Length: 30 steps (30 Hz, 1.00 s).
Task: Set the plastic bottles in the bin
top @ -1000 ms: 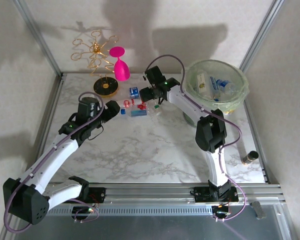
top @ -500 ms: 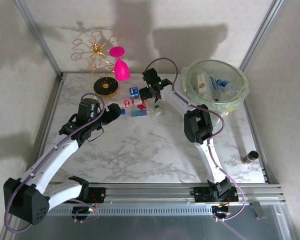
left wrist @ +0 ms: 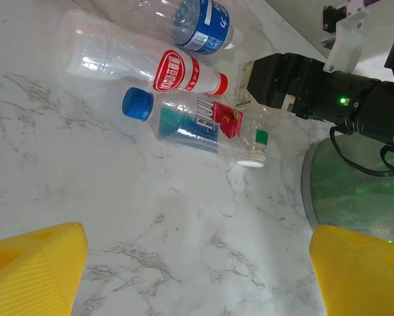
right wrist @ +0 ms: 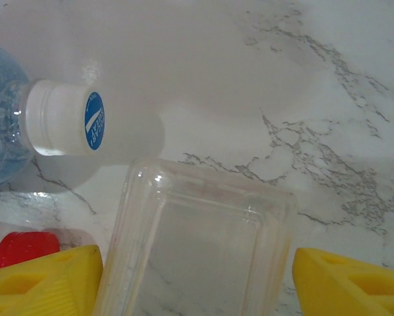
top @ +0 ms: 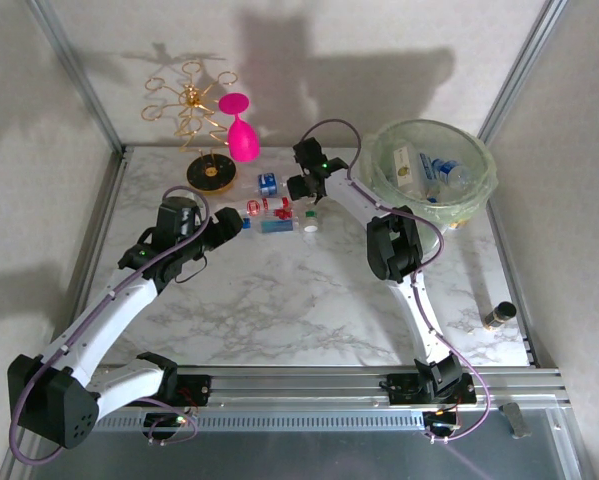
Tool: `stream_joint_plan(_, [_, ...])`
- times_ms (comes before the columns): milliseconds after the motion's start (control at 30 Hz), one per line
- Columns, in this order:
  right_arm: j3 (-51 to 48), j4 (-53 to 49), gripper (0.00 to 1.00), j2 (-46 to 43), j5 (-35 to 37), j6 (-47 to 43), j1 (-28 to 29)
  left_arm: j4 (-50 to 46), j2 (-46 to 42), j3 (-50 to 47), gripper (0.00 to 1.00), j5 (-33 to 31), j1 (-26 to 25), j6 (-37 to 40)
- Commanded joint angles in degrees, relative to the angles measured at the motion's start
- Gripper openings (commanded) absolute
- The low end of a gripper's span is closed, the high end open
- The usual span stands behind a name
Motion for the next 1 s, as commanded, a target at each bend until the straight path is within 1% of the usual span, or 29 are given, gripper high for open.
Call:
stream_joint_plan(0, [-0.32, -0.33, 0.74, 0.90, -1.47, 0.48, -0.22, -0.13, 0.05, 0.51, 0.87, 1.04, 0.31, 1.00])
stream_joint_plan(167, [-0.22, -0.92, 0.73, 1.53, -2.54, 0.89, -0.17, -0.40, -0.11, 1.12, 0.87, 1.04, 0.26, 1.14])
stream_joint_plan(300, [-1.65, -0.79, 0.69, 1.55, -2.07, 1.09, -0.23, -0.54, -0.53, 0.98, 0.86, 1.64, 0.30, 1.01])
stream_joint_plan(567, [-3.45, -1.32, 0.70, 0.11, 0.29, 1.39, -0.16, -0.45, -0.84, 1.68, 0.85, 2.77, 0.30, 1.27])
stream_joint_plan(633, [-5.17, -0.71, 0.67, -1.78, 0.50, 1.53, -0.22, -0.68, -1.09, 2.02, 0.84, 2.88, 0.30, 1.59])
stream_joint_plan(700, [-7.37, 0.33, 0.60, -4.08, 0.60, 1.79, -0.22, -1.04, -1.38, 2.42, 0.84, 2.63, 0.29, 1.80])
stream_joint_plan(800, [-11.56, 2.37, 0.53, -8.52, 0.53, 1.88, -0.06, -1.21, -2.10, 2.79, 0.84, 2.26, 0.29, 2.06])
stream_joint_plan(967, [-18.46, 5.11, 0.52, -16.37, -0.03, 1.52, 0.76, -1.52, -3.22, 3.57, 0.83, 2.40, 0.15, 2.15])
